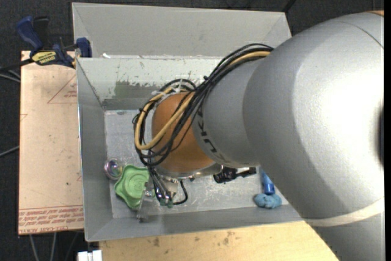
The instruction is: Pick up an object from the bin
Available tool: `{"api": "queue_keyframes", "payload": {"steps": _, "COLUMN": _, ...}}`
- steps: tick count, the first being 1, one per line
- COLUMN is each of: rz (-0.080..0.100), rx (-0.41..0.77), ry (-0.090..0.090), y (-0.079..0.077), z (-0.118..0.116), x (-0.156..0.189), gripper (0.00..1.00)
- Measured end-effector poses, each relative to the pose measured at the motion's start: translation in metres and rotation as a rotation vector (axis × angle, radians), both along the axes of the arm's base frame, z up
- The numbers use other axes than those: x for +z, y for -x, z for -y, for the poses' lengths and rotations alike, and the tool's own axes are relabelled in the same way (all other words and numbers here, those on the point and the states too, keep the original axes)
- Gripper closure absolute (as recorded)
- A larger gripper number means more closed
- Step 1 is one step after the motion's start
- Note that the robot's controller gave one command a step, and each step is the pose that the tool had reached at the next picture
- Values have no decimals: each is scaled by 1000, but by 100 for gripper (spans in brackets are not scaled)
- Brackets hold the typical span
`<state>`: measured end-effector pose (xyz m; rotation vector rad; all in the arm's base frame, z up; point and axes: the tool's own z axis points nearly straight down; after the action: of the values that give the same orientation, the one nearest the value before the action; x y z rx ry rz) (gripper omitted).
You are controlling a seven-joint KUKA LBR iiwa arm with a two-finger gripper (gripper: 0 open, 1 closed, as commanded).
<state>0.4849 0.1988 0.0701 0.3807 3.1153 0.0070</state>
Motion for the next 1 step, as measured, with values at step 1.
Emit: {"api": "queue_keyframes", "payload": {"steps": 1, "rz": -4, "rx": -7, "ry": 3, "y": 0, "z": 4, "x": -1, "gripper": 100}}
